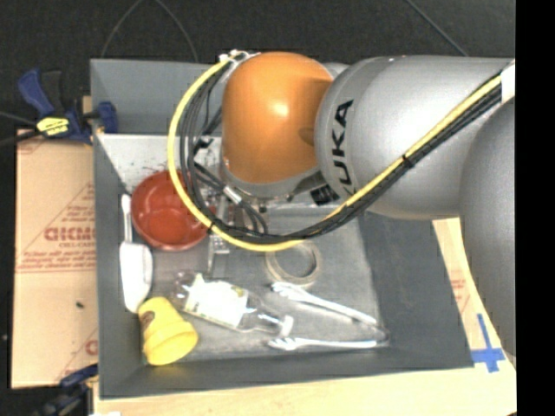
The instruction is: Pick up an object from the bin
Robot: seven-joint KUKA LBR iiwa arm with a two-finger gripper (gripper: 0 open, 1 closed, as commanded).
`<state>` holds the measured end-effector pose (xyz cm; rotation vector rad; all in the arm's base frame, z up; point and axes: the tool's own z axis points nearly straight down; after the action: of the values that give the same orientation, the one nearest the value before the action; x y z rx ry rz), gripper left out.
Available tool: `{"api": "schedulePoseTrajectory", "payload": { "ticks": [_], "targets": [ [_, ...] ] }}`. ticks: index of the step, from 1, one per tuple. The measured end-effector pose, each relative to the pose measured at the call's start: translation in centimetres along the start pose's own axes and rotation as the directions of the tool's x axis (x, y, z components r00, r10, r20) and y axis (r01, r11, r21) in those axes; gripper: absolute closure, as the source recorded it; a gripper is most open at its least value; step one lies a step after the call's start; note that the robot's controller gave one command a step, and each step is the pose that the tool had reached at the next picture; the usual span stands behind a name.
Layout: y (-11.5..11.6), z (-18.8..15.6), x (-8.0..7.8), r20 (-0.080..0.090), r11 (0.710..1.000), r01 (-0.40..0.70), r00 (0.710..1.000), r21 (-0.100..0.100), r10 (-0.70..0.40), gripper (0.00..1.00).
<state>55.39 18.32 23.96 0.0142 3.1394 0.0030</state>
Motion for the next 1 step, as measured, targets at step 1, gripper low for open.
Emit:
{"api": "schedulePoseTrajectory", "payload": {
  "ticks": [1],
  "targets": [
    [0.00, 0.01, 0.00, 0.000, 1.000, 0.000, 1.000, 0.000, 0.000, 0.00]
  ]
}}
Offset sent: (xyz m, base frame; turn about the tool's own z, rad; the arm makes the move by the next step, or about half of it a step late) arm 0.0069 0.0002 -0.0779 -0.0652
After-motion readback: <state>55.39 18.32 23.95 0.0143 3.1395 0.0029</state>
